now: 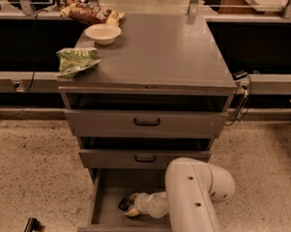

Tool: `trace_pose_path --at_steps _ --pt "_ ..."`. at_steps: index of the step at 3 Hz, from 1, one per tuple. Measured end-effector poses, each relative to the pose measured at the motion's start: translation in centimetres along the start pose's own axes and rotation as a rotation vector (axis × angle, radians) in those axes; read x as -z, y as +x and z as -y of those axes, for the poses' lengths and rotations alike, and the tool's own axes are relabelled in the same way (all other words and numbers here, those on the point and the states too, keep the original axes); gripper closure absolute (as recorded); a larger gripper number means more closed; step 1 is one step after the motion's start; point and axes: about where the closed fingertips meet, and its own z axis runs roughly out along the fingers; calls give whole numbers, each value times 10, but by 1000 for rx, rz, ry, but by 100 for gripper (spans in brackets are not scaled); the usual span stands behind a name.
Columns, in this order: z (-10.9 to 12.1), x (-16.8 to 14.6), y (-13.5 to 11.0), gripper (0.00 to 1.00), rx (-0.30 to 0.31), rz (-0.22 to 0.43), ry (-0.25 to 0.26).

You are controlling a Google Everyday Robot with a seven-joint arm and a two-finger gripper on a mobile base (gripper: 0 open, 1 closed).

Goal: Pick rxbar chocolate from bottom drawer and place on counter

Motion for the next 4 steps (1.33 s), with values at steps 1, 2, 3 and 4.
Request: trace_pose_path --at_steps 1,2,3,4 --pt "0 2 -1 78 -1 0 0" --pt "1 3 -2 100 -1 0 0" --pt "7 32 -26 100 15 62 28" --pt "17 102 -67 100 74 185 85"
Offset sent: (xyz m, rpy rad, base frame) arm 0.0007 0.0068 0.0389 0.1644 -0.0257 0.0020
